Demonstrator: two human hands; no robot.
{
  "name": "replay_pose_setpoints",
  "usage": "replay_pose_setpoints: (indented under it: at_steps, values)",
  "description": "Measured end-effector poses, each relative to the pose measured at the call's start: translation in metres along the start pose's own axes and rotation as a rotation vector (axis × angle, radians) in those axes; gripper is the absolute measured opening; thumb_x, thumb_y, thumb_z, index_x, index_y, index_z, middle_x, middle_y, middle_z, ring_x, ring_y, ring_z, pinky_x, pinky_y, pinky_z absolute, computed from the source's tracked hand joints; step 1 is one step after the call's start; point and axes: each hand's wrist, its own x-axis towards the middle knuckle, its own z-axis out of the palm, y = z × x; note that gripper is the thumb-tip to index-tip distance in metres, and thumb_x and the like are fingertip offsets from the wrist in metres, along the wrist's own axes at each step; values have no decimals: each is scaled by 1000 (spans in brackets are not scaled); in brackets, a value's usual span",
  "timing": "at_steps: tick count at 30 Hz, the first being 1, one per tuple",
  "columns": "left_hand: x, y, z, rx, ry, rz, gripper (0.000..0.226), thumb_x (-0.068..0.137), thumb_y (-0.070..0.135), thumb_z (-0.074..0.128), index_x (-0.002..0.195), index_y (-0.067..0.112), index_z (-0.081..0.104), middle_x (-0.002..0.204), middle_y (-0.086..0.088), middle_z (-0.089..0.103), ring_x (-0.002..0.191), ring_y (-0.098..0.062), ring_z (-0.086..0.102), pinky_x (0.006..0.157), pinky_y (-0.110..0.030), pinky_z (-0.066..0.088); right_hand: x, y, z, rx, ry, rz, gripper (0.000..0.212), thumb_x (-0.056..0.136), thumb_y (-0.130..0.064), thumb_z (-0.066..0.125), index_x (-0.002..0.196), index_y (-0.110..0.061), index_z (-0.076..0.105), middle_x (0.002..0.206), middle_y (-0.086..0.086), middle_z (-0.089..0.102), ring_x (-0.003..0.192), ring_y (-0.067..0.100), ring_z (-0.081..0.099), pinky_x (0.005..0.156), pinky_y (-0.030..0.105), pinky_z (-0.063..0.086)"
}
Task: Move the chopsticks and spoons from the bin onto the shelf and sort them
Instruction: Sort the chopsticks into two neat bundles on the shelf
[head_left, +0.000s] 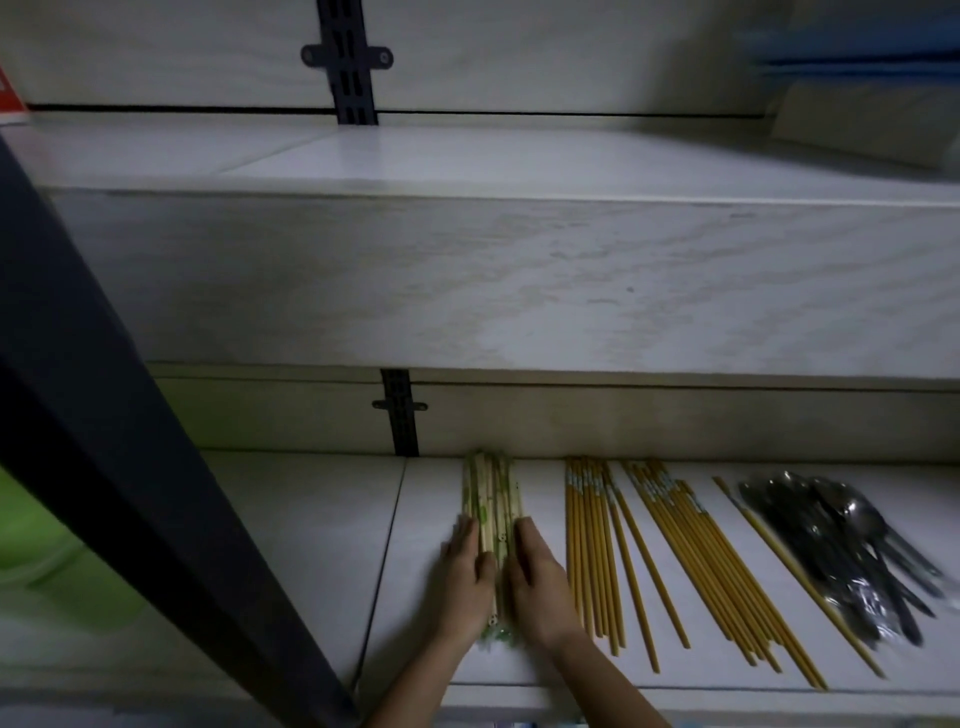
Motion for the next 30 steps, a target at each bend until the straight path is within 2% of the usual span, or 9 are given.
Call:
replay_pose_setpoints:
  at_steps: [1,2,6,11,15,21,26,28,30]
  values:
    - [0,-2,2,104,-13,3,54,100,20,31,149,17,9,159,1,6,147,-17,5,119,-25,9,0,0,2,-56,-4,-20,47,95,-11,37,141,-17,31,145,0,40,136,15,35,114,34,32]
    - [0,-4,4,187,-29,5,53,101,23,27,149,17,5,159,2,1,147,-15,-2,120,-27,1,1,-3,3,-99,-20,-23,52,96,-13,37,146,-14,23,151,0,29,143,17,23,119,36,22]
    - [2,-6,4,358,-34,74,51,102,26,17,149,16,-3,159,0,-4,146,-10,-8,116,-24,-10,9,-7,2,-252,-61,-58,58,98,-18,36,148,-10,9,158,7,7,146,15,4,118,25,5]
    - [0,-12,-5,545,-58,119,50,101,32,11,148,22,-4,158,3,-8,145,-9,-13,120,-31,-8,4,1,3,-312,-27,-79,54,99,-13,30,148,-10,6,158,7,7,146,14,2,119,27,2]
    - [-3,-10,-7,636,-95,111,52,100,38,9,147,26,-9,158,2,-14,144,-10,-16,120,-33,-9,-3,4,7,-359,-12,-108,53,100,-24,29,148,-14,9,158,4,9,146,13,4,118,26,3]
    - [-1,-6,-5,746,-103,95,53,99,40,7,147,28,-13,157,-1,-17,145,-14,-17,119,-36,-9,2,1,4,-369,-70,-104,54,100,-26,26,148,-13,5,158,5,8,146,13,3,113,20,-1]
    - [0,0,-6,613,-25,100,51,101,35,19,149,26,7,159,3,2,147,-12,-4,119,-34,-4,2,-8,-11,-269,-151,-75,54,100,-27,29,148,-12,8,158,6,5,146,14,3,115,21,3]
    - [0,5,-5,539,94,168,47,99,28,32,146,22,27,156,2,23,145,-14,14,120,-32,9,-1,-12,-21,-243,-127,-91,52,100,-23,32,147,-10,14,158,6,11,146,15,9,115,20,7]
    - [-2,17,-2,372,187,221,38,94,17,44,132,17,50,140,0,46,132,-15,38,109,-23,29,-5,-12,-36,-227,-74,-113,47,99,-16,35,144,-9,26,154,6,25,143,16,21,112,18,13]
